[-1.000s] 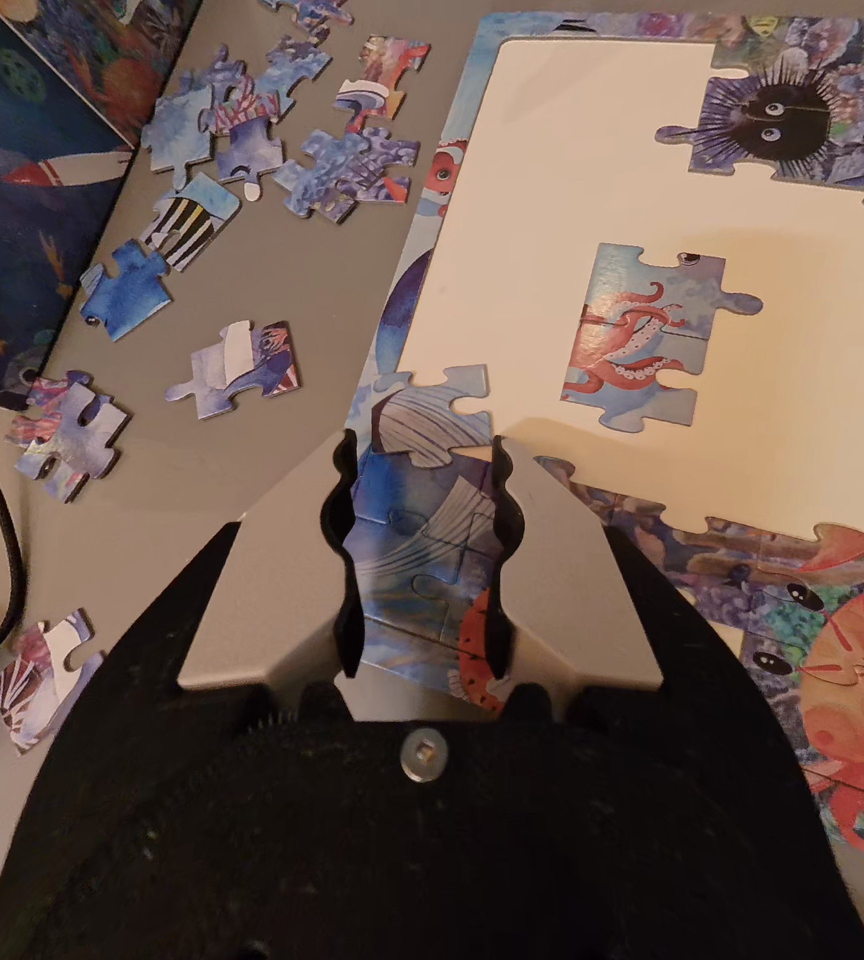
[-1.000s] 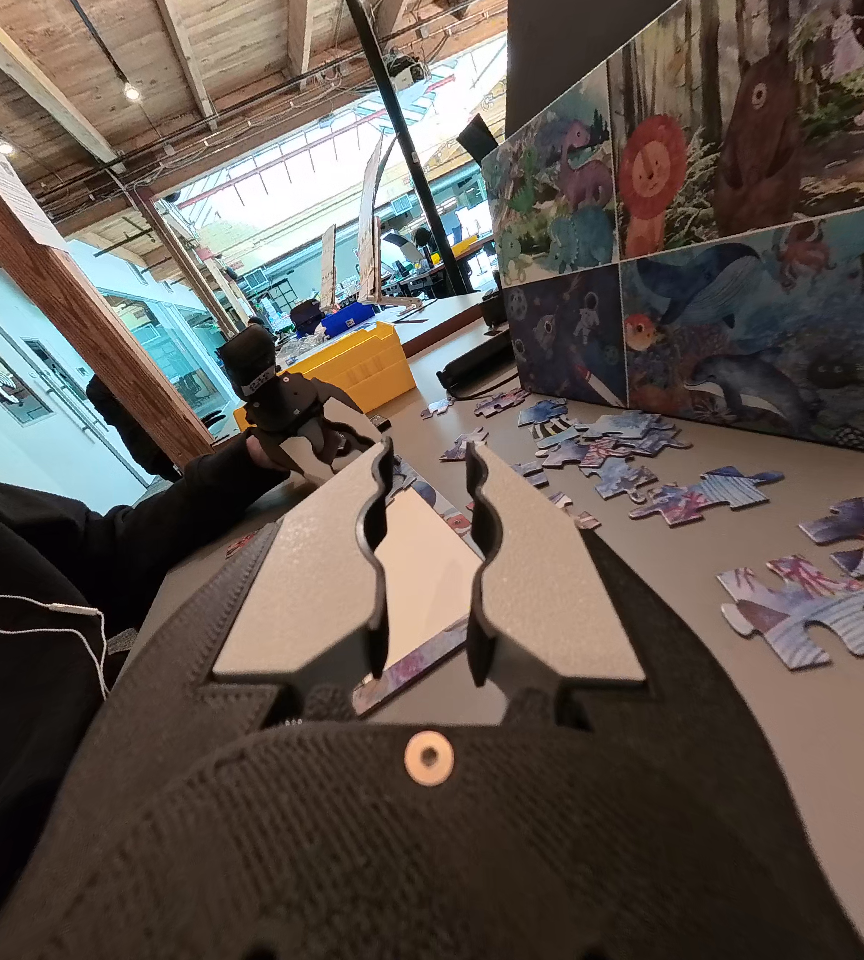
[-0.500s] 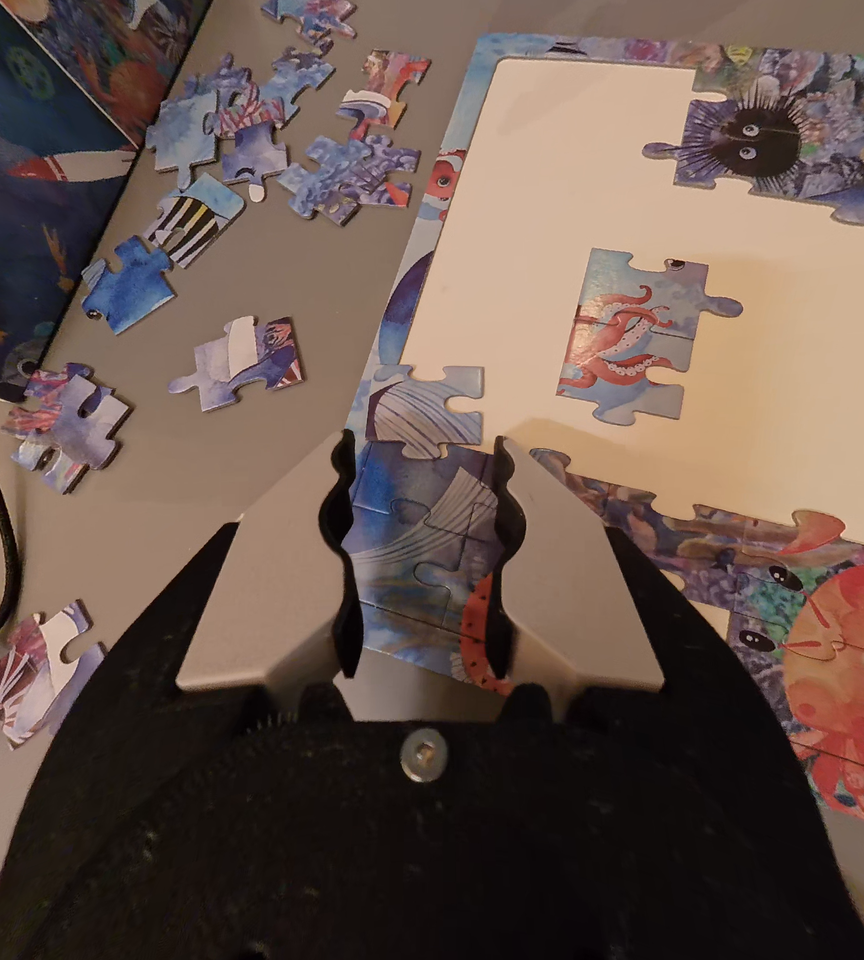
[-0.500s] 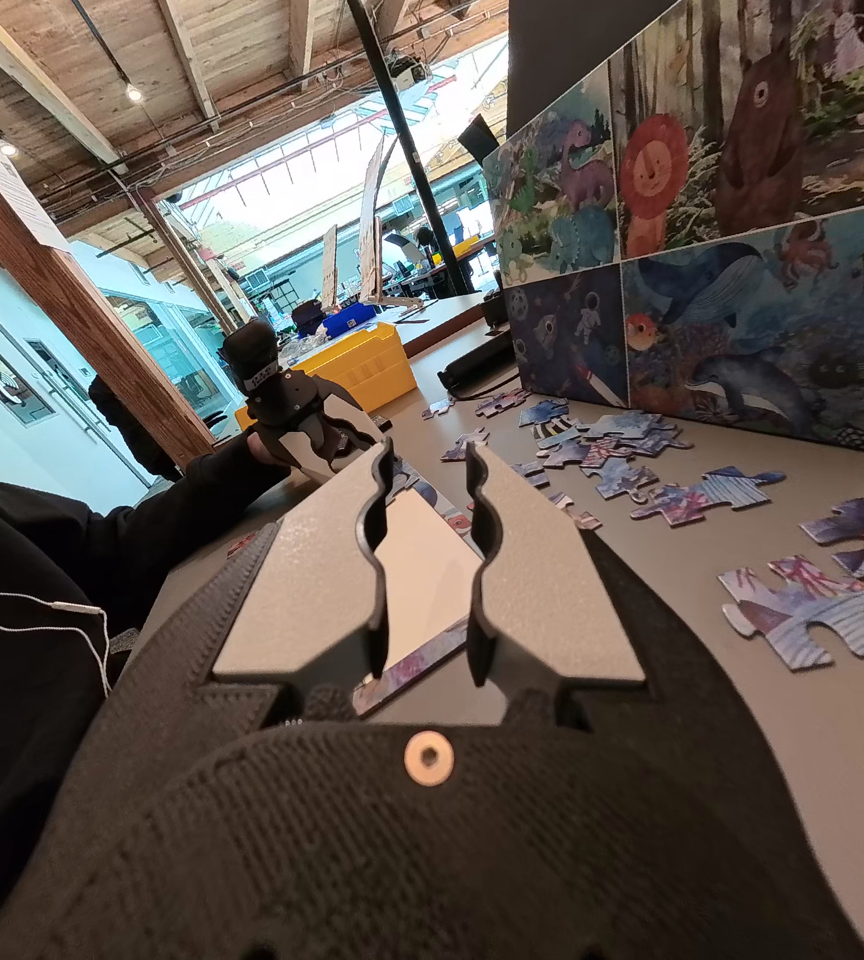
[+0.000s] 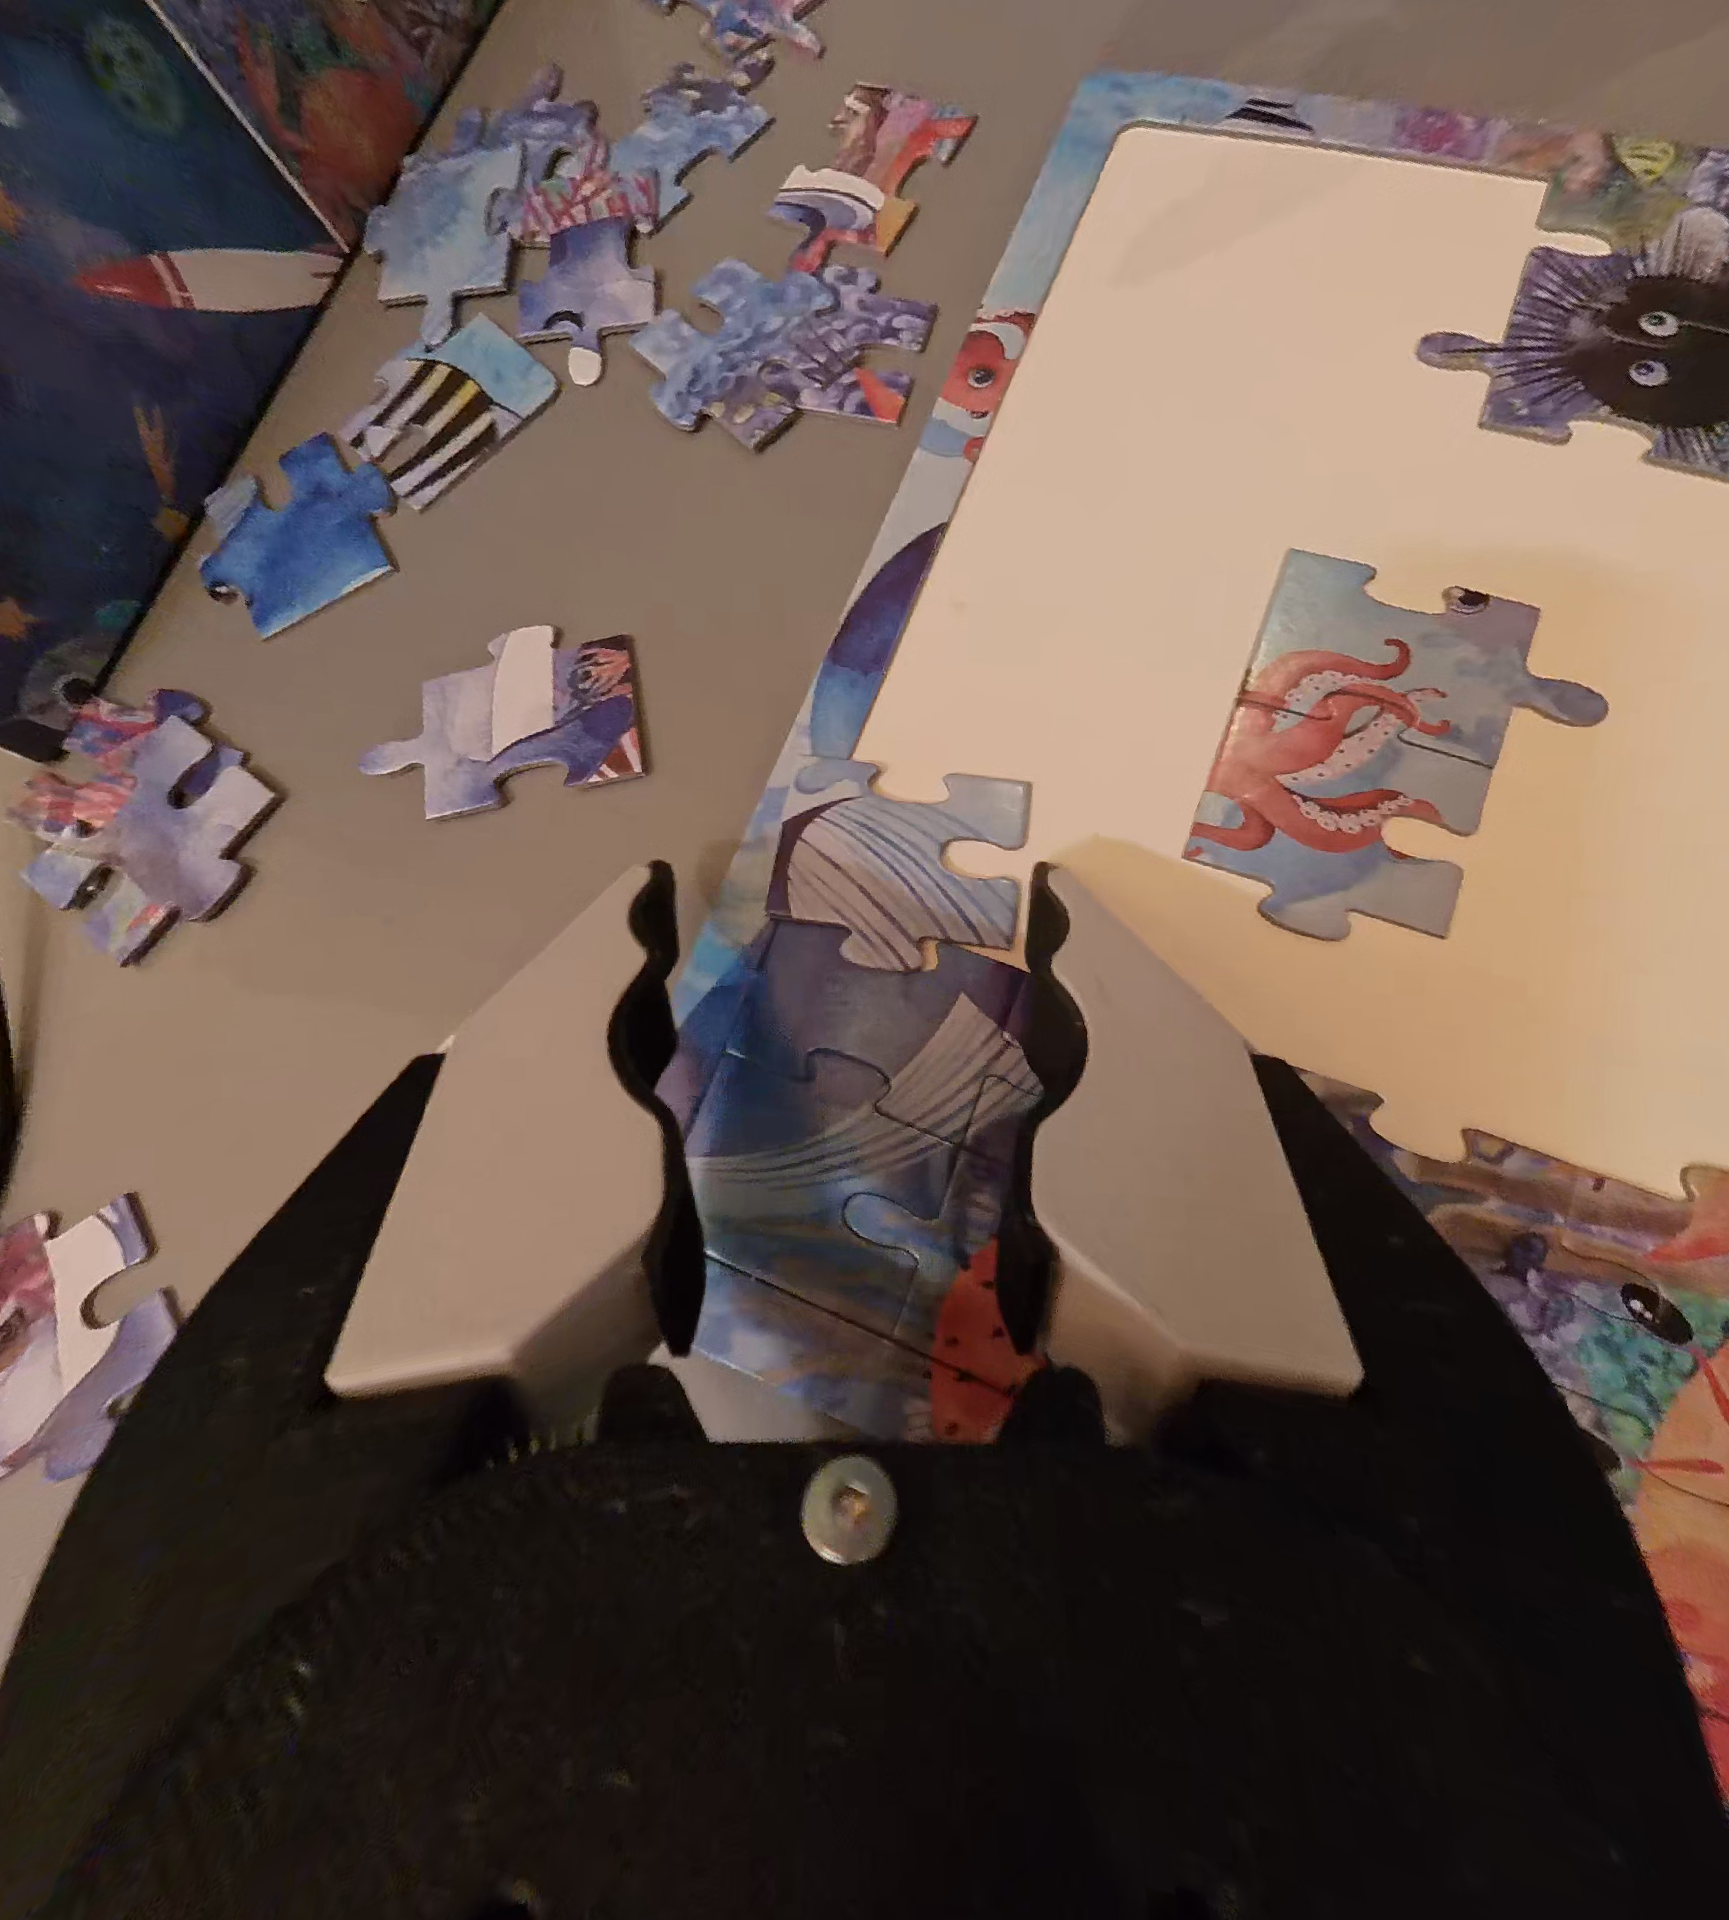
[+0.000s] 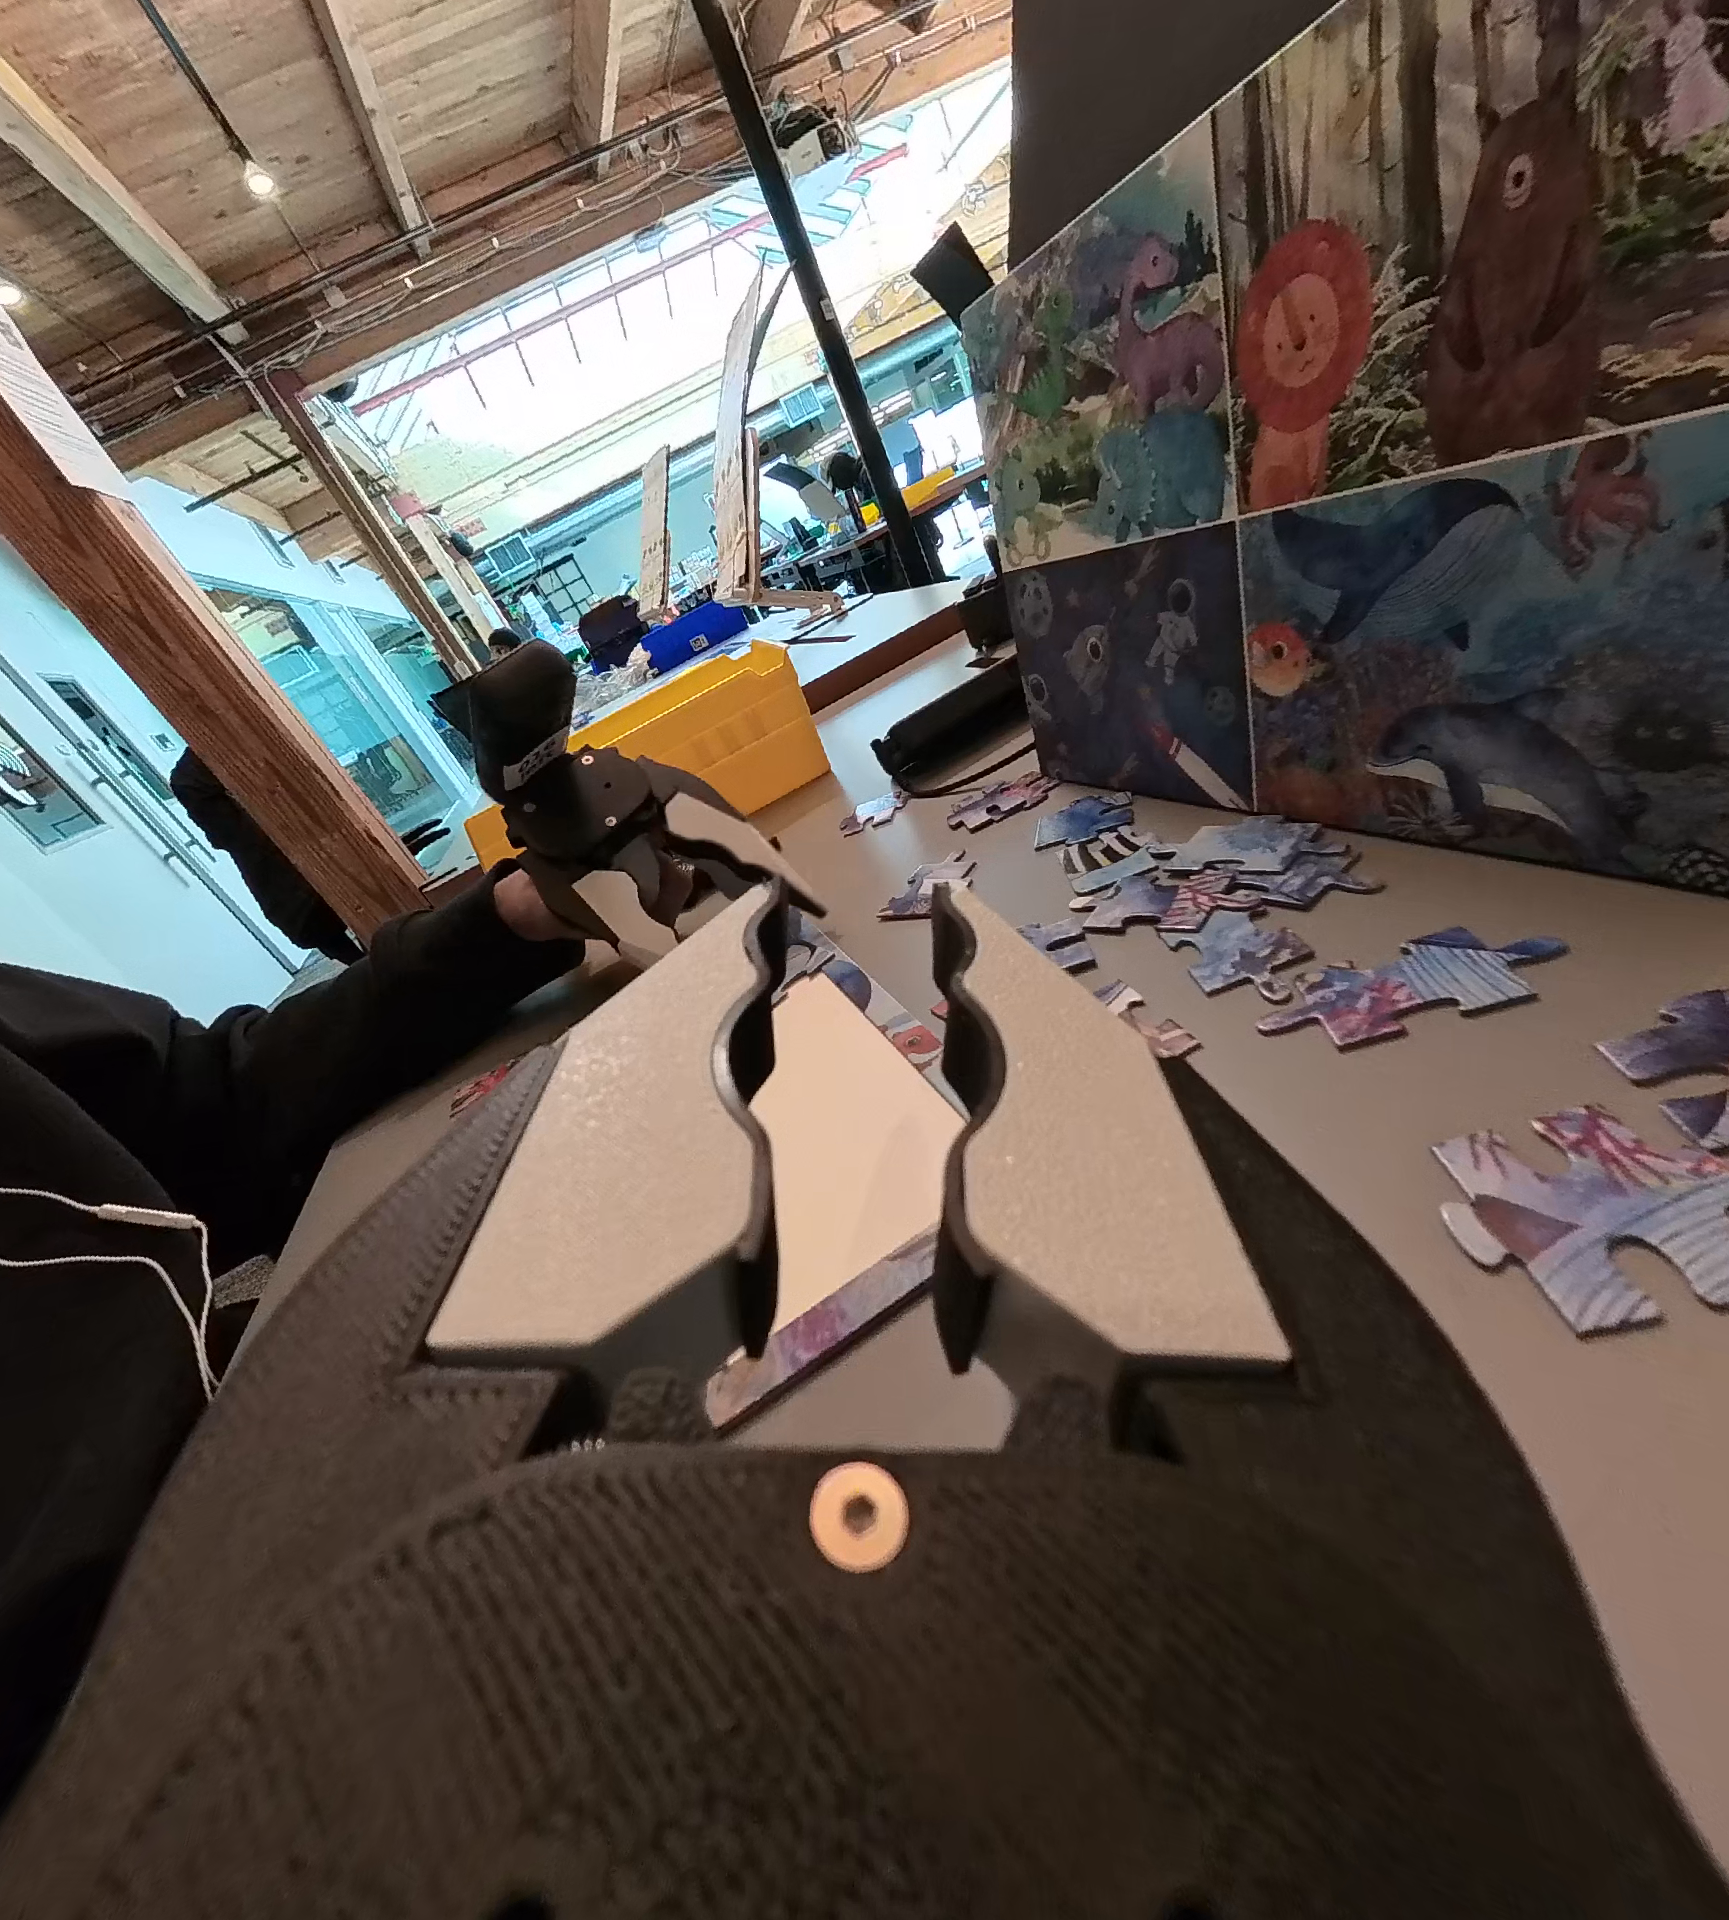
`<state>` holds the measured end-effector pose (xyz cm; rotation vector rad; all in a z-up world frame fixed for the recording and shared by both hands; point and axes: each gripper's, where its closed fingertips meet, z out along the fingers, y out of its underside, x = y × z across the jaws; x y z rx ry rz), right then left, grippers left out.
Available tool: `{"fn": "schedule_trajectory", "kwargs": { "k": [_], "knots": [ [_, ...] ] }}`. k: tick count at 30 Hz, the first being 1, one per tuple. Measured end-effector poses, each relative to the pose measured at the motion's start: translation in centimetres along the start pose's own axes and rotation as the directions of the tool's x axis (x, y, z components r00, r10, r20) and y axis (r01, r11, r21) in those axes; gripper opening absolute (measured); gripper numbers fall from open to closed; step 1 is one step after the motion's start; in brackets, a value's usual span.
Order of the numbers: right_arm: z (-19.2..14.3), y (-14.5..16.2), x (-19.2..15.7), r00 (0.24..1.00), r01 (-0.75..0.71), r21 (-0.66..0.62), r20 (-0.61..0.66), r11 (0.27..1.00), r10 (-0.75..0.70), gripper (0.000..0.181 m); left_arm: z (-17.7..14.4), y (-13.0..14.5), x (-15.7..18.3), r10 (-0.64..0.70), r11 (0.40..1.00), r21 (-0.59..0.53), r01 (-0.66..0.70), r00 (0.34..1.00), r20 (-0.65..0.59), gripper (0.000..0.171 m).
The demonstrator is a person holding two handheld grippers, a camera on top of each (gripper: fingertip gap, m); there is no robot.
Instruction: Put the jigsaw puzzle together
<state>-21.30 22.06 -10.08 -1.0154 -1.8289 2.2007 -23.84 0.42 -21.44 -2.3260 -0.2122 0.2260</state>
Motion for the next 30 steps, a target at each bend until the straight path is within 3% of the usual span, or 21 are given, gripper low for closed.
{"fn": "schedule_trajectory", "kwargs": {
  "k": [3, 17, 30],
  "knots": [
    [0.0, 0.0, 0.0, 1.0, -0.001, -0.001, -0.001, 1.0, 0.001, 0.026, 0.0, 0.1, 0.7, 0.006, 1.0, -0.006, -0.007, 0.999, -0.044, 0.051],
    [0.1, 0.0, -0.2, 1.0, 0.005, -0.002, 0.005, 1.0, -0.005, 0.026, -0.3, 0.2, 1.4, 0.039, 0.999, 0.003, -0.038, 0.996, -0.084, 0.038],
    [0.1, 0.0, -0.2, 1.0, 0.005, -0.003, 0.006, 1.0, -0.005, 0.026, -1.2, 0.4, 0.0, 0.018, 1.0, -0.003, -0.018, 0.999, -0.027, 0.047]
  ]
}}
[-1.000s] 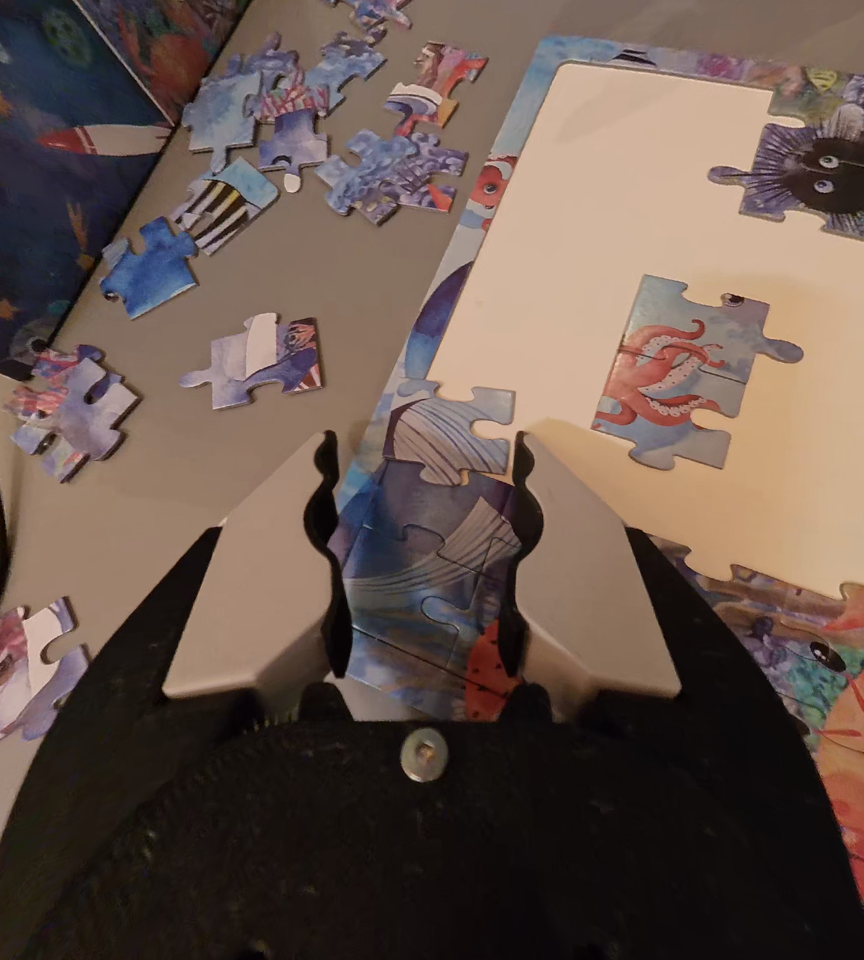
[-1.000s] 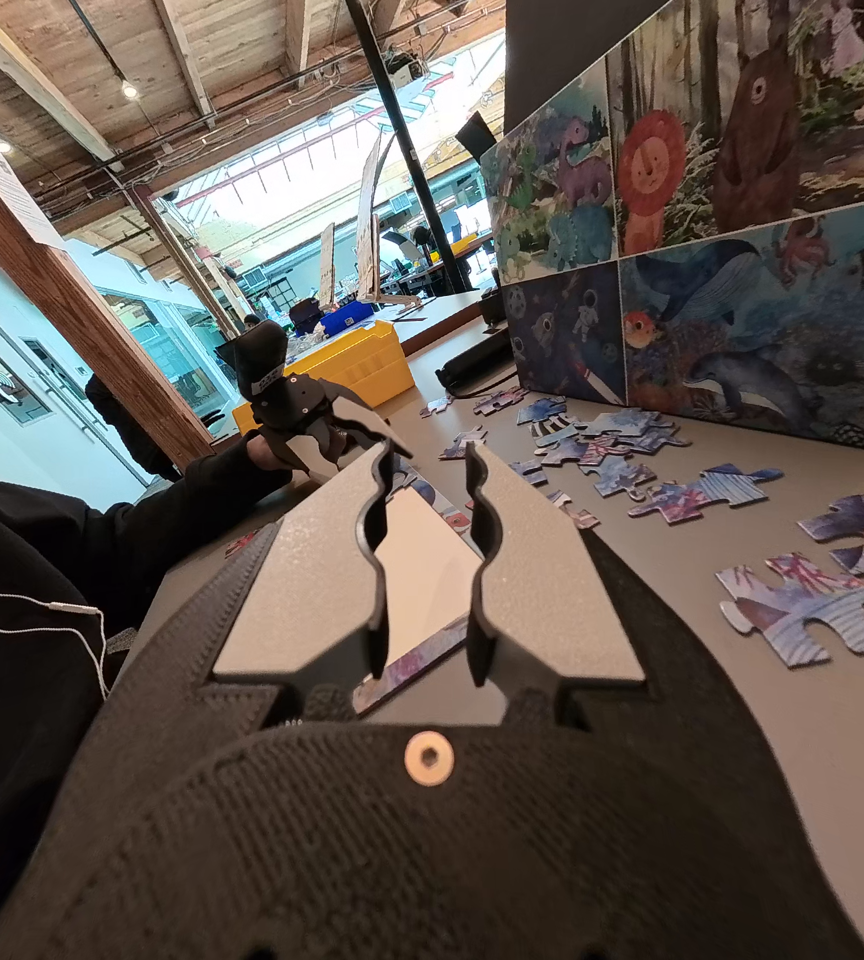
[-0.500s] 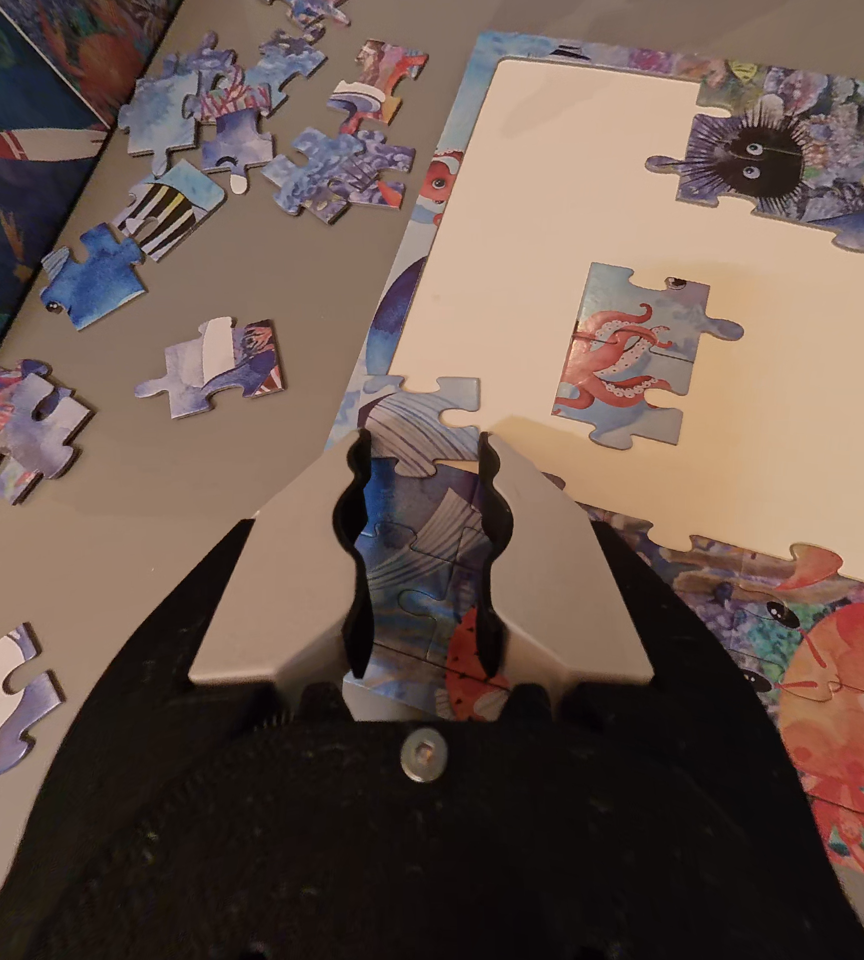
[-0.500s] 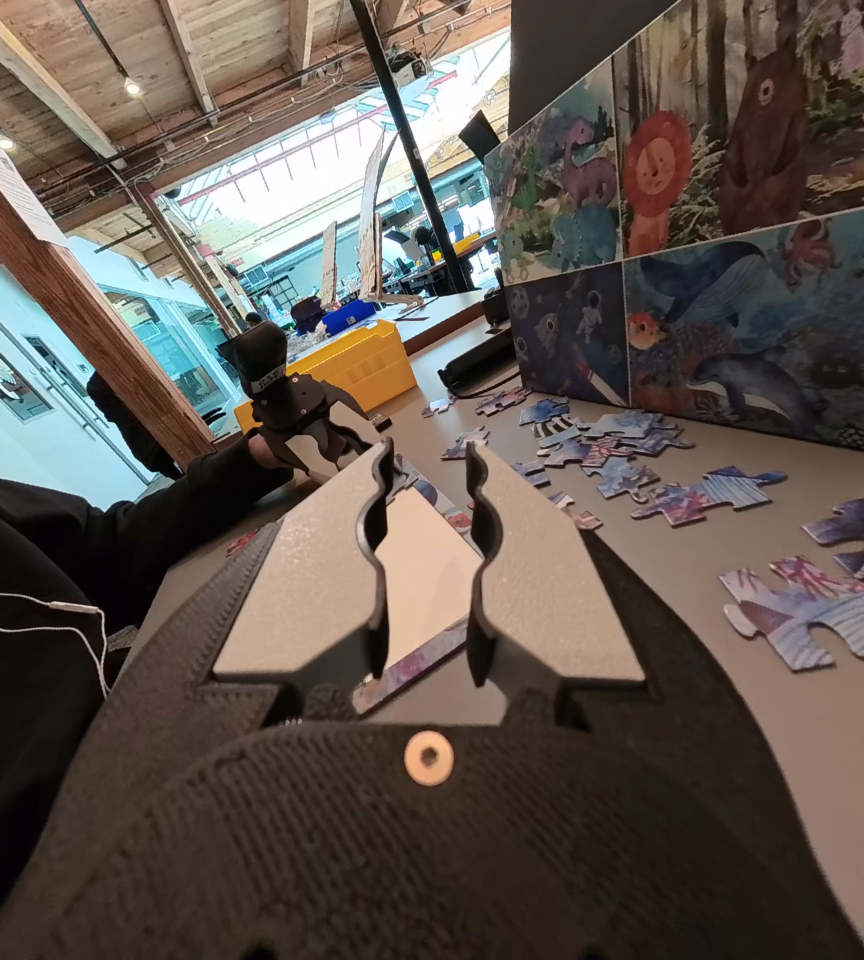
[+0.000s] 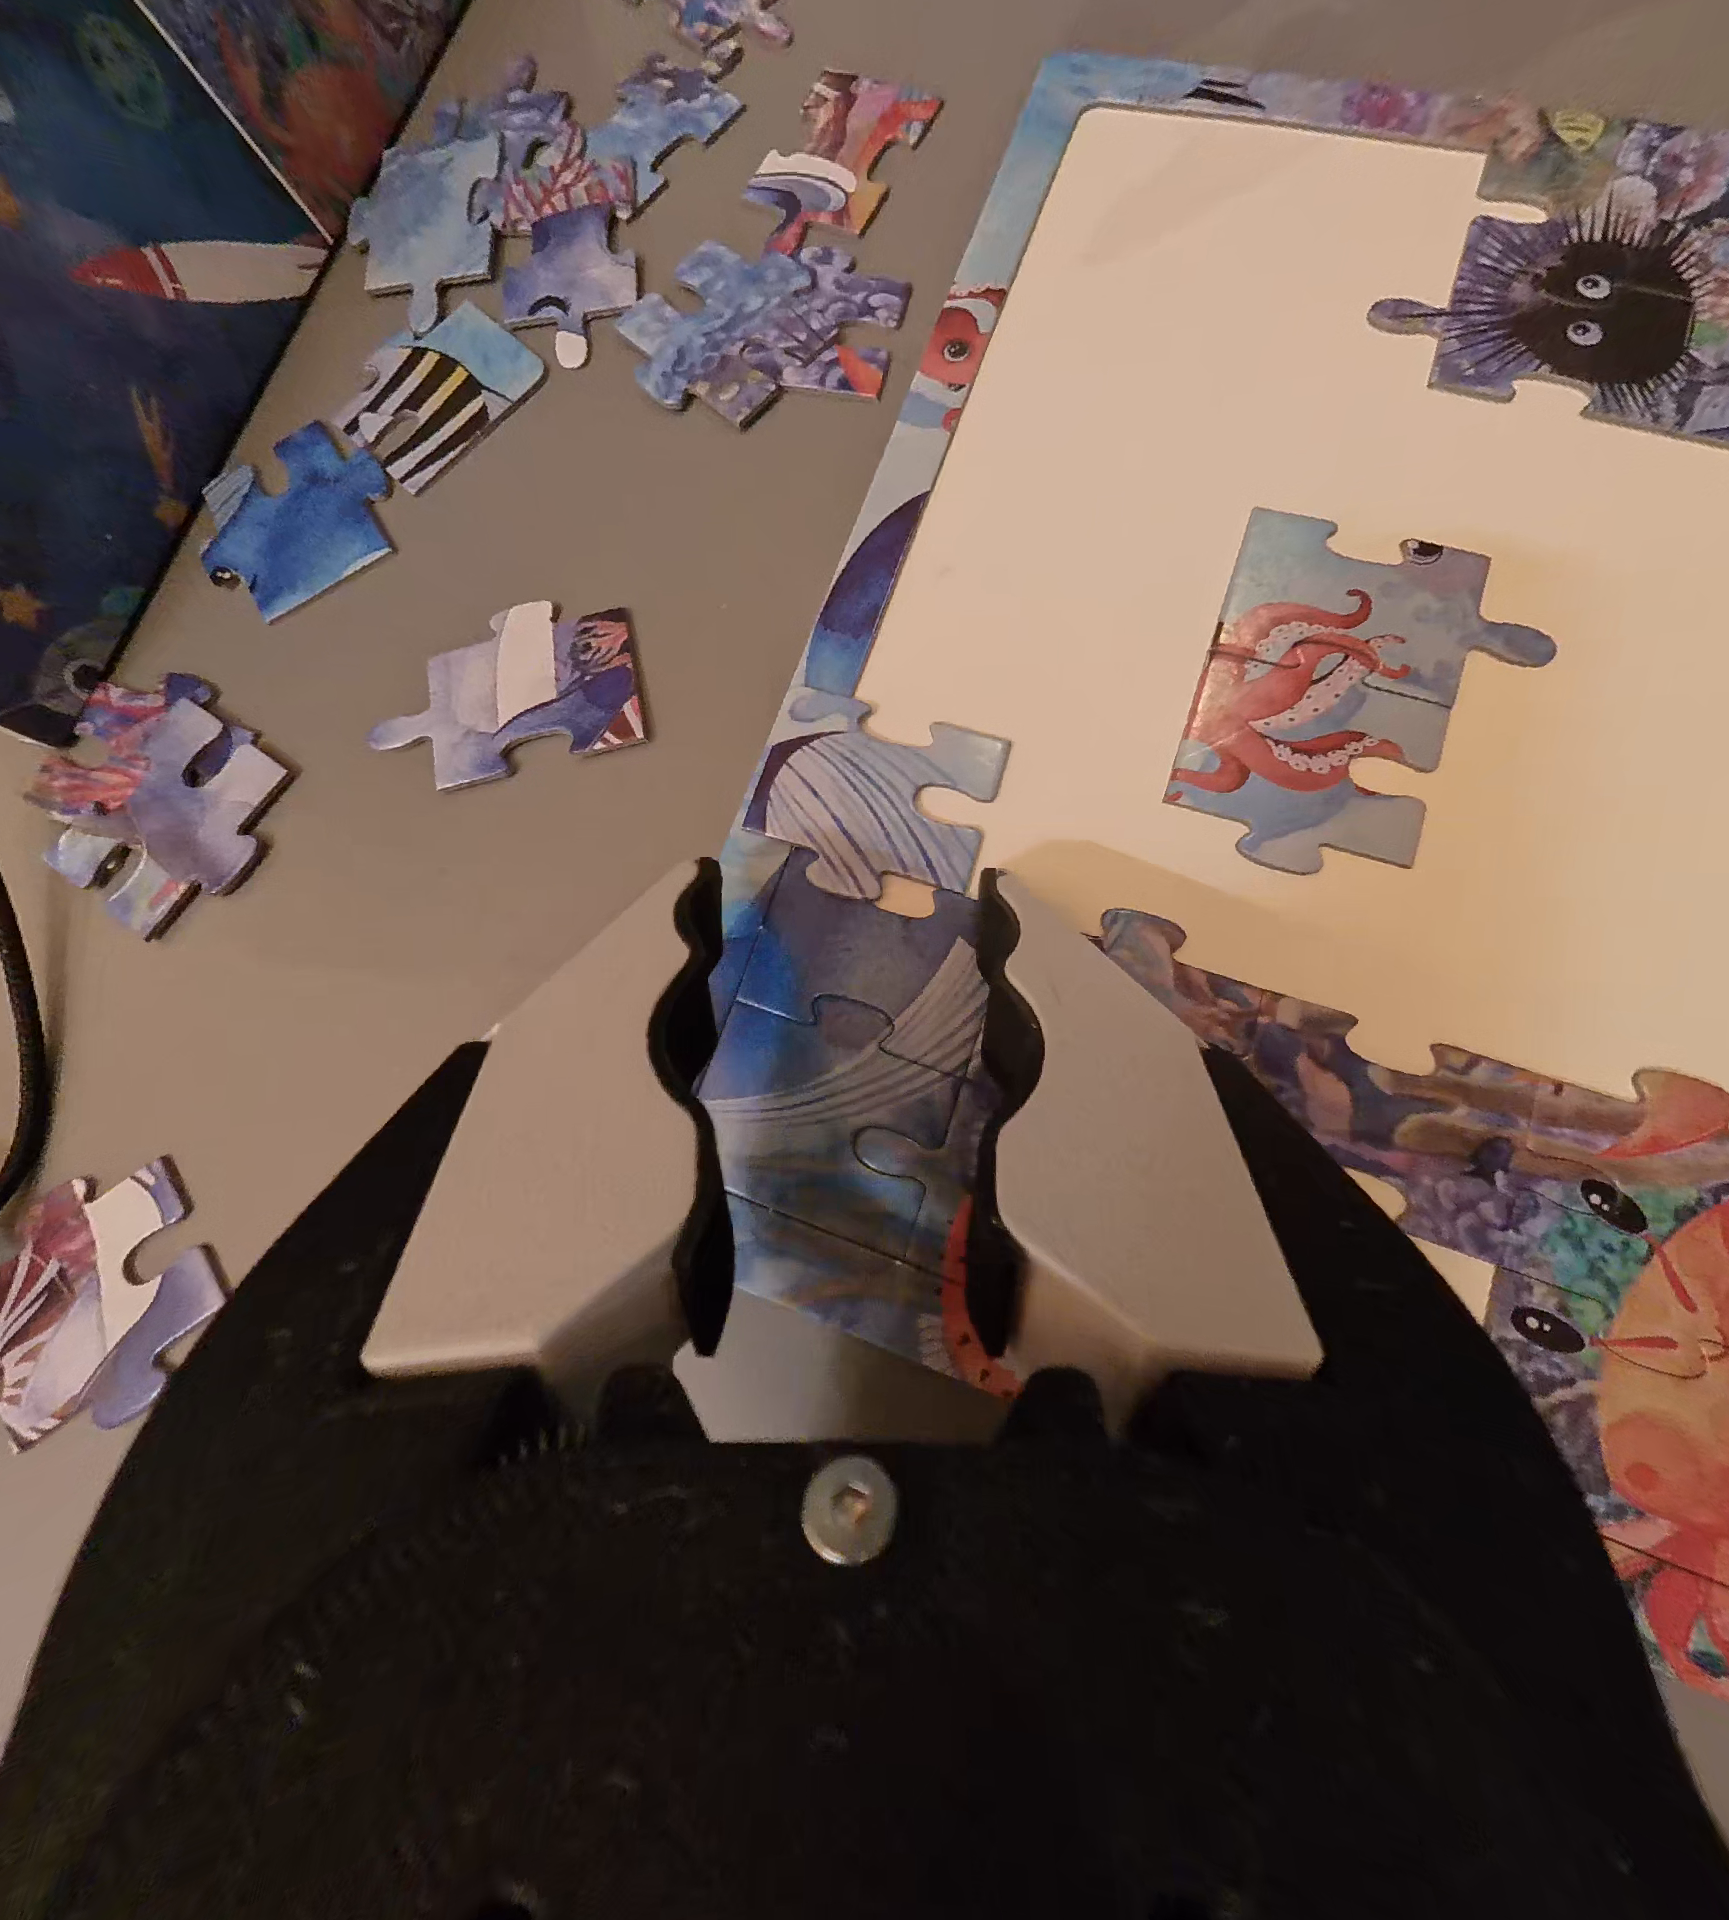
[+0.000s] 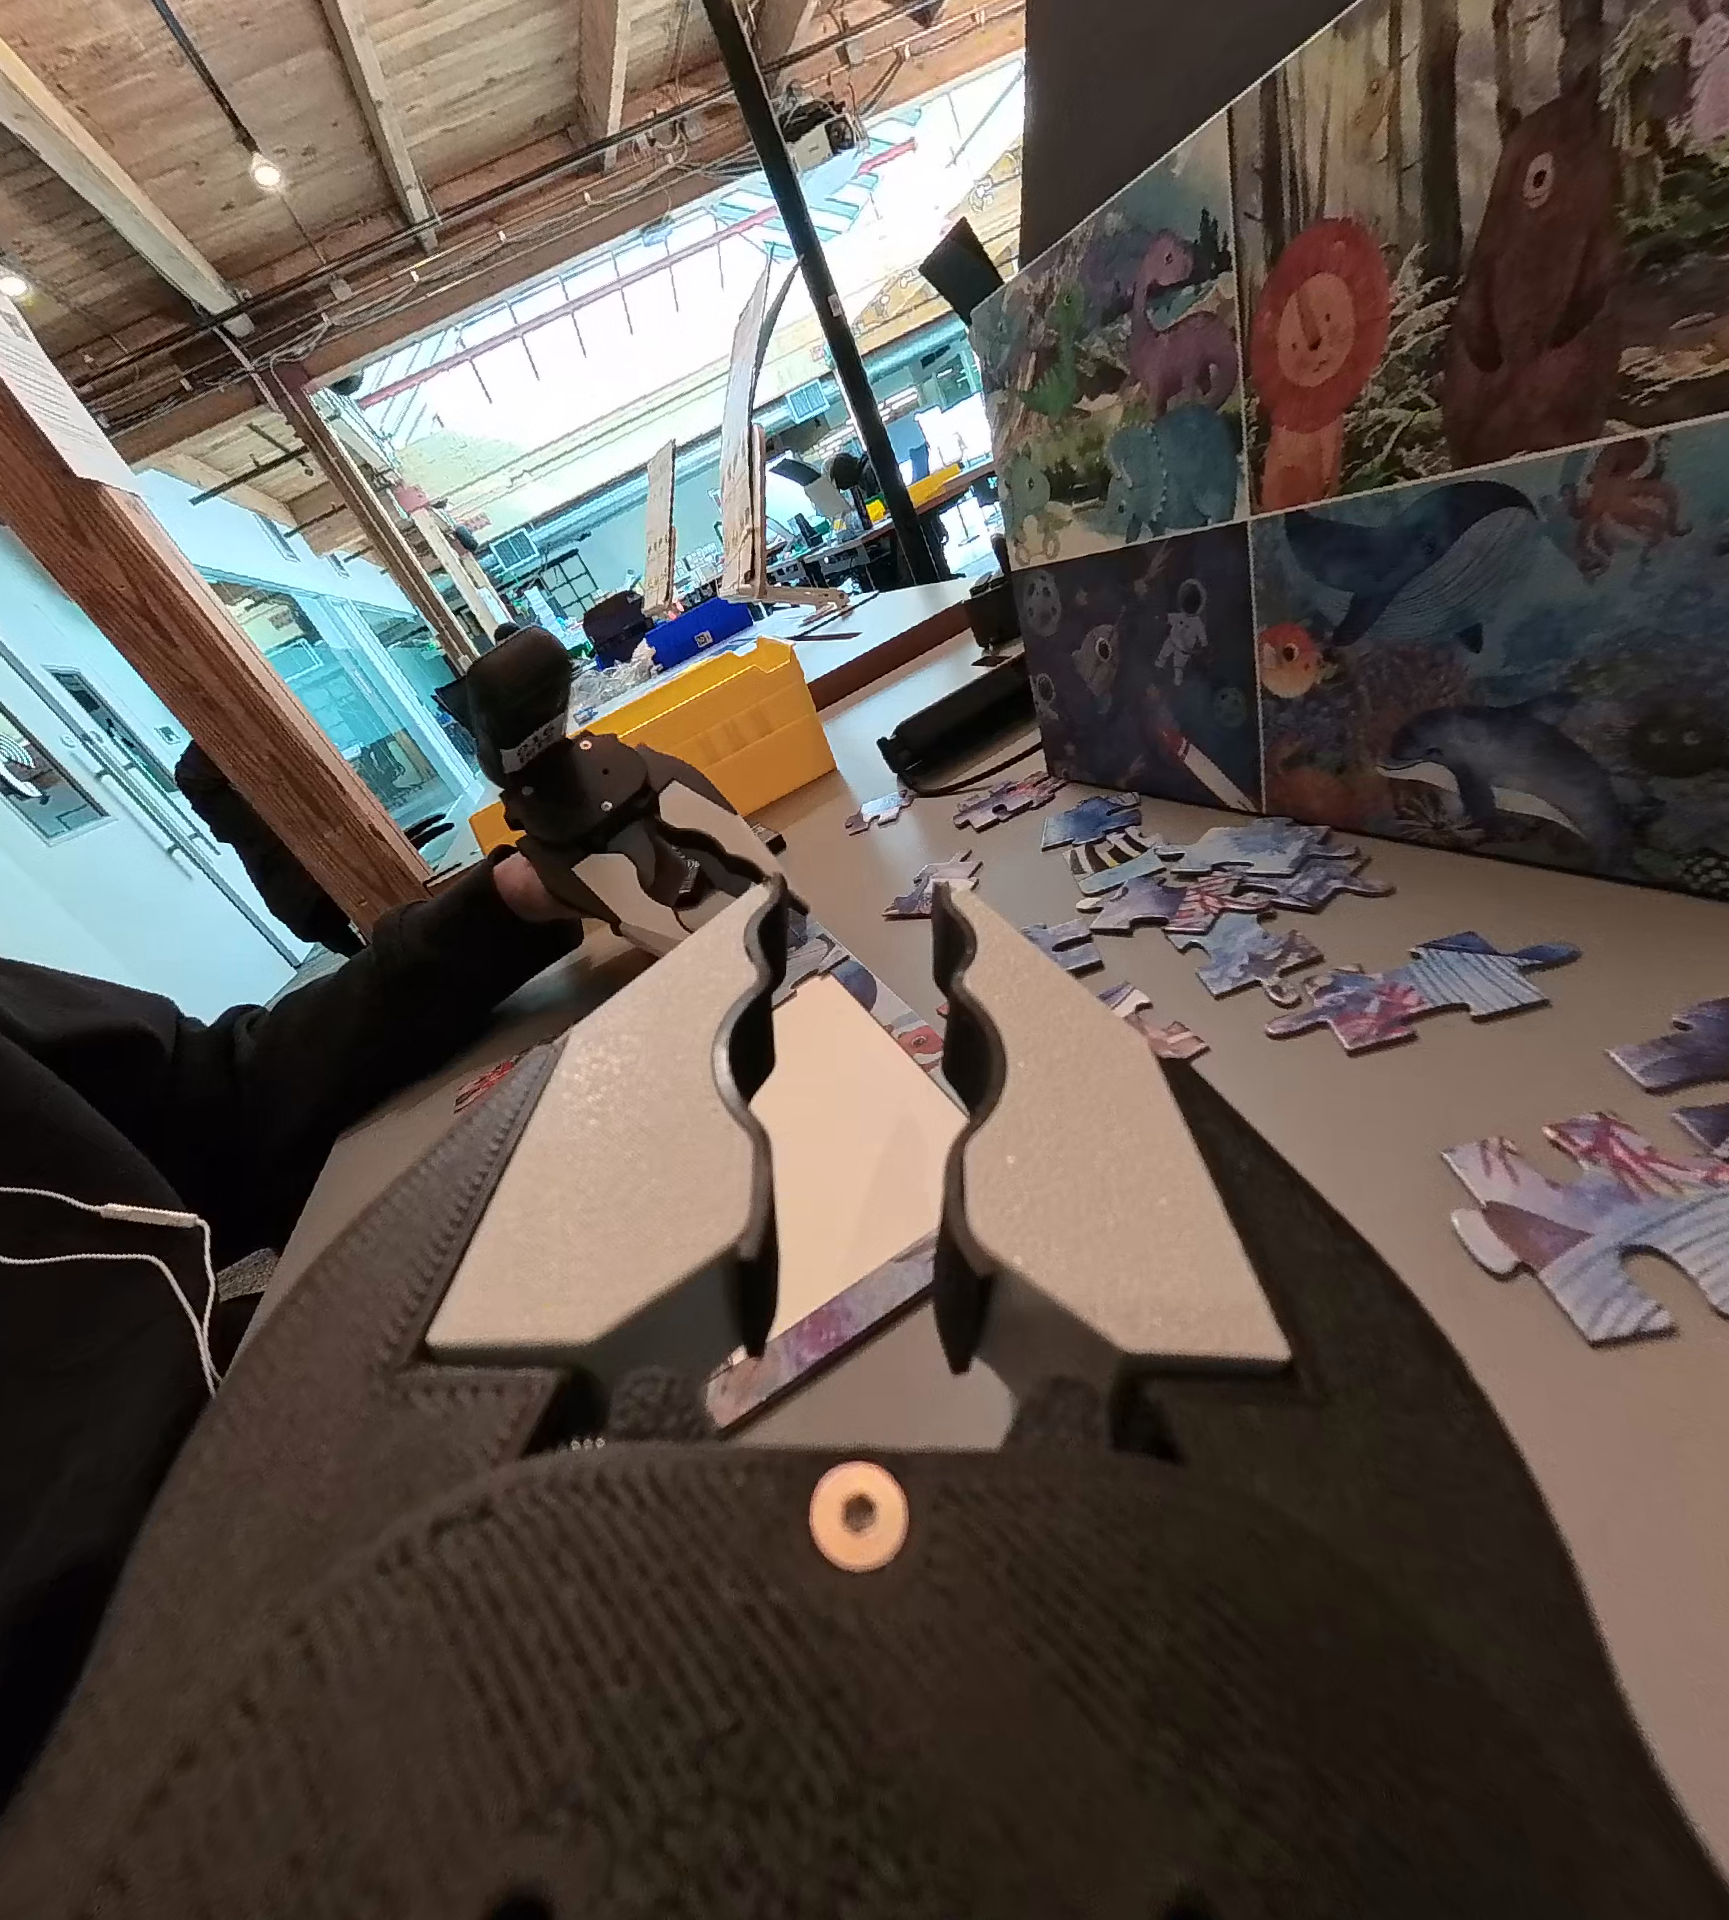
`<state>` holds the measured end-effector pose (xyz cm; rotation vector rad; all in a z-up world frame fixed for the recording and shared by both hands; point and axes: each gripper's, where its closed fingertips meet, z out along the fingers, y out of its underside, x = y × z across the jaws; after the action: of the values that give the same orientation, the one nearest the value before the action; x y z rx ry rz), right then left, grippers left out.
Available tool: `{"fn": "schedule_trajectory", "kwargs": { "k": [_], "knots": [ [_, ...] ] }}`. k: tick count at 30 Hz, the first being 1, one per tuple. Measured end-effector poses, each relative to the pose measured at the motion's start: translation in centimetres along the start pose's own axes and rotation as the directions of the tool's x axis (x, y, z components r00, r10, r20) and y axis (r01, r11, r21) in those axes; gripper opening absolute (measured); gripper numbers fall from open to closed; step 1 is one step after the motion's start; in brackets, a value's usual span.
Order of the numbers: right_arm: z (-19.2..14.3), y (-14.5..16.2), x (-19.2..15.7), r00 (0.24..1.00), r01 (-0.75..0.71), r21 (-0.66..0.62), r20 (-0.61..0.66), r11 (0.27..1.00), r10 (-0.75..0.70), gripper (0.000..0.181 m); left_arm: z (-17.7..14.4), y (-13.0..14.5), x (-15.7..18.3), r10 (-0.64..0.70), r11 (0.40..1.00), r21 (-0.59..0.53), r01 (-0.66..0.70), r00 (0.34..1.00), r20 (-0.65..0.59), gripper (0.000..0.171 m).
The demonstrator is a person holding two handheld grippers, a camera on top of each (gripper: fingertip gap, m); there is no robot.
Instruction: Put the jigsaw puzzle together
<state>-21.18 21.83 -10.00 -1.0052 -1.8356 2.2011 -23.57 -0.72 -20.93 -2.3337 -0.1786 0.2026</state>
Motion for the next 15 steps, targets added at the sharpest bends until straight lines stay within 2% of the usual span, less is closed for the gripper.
{"fn": "schedule_trajectory", "kwargs": {
  "k": [6, 7, 9, 11, 15],
  "knots": [
    [0.2, 0.5, 0.1, 0.999, 0.027, -0.037, -0.023, 0.999, -0.028, 0.028, -0.2, -0.2, -1.1, -0.024, 1.0, 0.016, 0.023, 0.998, 0.06, 0.055],
    [0.3, 0.9, 0.2, 0.996, 0.07, -0.082, -0.052, 0.994, -0.075, 0.03, -0.4, -0.2, -1.5, -0.032, 0.999, 0.019, 0.031, 0.996, 0.079, 0.056],
    [0.8, 1.9, 0.4, 0.957, 0.234, -0.205, -0.124, 0.95, -0.262, 0.035, -0.8, -0.3, -2.7, -0.062, 0.998, 0.032, 0.058, 0.99, 0.128, 0.053],
    [1.9, 2.1, -0.4, 0.889, 0.379, -0.274, -0.158, 0.884, -0.43, 0.042, -1.3, -0.5, -3.4, -0.098, 0.994, 0.061, 0.09, 0.985, 0.144, 0.046],
    [6.8, 3.6, -4.8, 0.837, 0.51, -0.3, -0.044, 0.806, -0.546, 0.062, -1.8, -0.4, -3.8, -0.139, 0.989, 0.077, 0.129, 0.981, 0.133, 0.014]
  ]
}}
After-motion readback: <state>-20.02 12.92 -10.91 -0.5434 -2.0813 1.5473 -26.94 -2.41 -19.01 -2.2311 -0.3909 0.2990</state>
